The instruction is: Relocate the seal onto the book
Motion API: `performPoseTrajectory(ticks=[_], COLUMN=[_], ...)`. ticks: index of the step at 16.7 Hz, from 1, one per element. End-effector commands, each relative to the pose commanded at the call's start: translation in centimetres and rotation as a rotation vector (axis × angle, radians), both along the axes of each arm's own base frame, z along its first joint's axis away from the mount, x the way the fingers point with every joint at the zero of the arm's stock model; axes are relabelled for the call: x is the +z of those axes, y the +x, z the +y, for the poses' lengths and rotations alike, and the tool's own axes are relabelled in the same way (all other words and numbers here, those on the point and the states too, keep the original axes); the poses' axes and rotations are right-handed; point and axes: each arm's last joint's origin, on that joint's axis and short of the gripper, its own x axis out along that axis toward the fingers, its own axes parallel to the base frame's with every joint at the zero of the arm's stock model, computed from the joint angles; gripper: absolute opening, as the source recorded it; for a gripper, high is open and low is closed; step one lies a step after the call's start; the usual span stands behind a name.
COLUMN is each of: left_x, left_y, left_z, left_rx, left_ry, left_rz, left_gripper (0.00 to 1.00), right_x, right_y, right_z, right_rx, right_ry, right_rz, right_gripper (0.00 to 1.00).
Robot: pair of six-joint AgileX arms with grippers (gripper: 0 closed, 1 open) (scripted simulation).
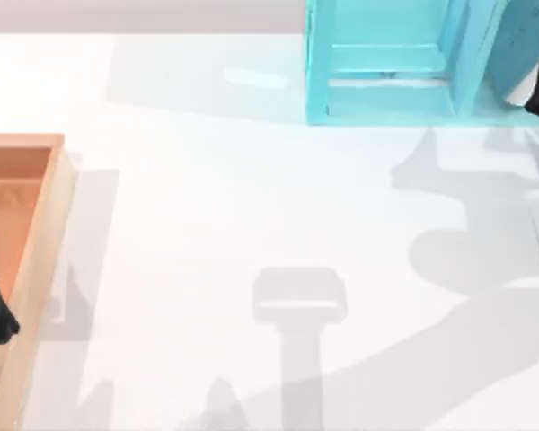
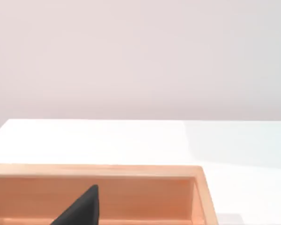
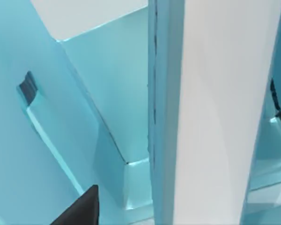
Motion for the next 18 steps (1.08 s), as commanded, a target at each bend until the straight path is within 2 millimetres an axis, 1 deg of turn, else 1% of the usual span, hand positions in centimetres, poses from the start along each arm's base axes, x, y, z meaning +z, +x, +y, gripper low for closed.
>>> performPoseTrajectory(ticks=[5,7,9,13,18], left_x=[0.0,0.0,0.0,0.0,0.0], left_y=[0.0,0.0,0.0,0.0,0.0], left_z=[0.0,0.0,0.0,0.0,0.0], left_rx=[0.0,0.0,0.0,0.0,0.0], left_ry=[0.0,0.0,0.0,0.0,0.0], left_rz=[0.0,0.0,0.0,0.0,0.0], left_gripper=[1.0,1.0,1.0,1.0,1.0], right_x=[-0.5,-0.7,-0.8,-0.8,-0.8], right_y=[5.5,6.9,7.4,7.4,7.4], right_z=[0.2,0.4,0.5,0.5,0.5], right_rx=[0.0,0.0,0.0,0.0,0.0], right_ry=[0.0,0.0,0.0,0.0,0.0], right_rz=[-0.005,-0.004,-0.001,-0.001,-0.001], right_gripper=[1.0,1.0,1.0,1.0,0.62])
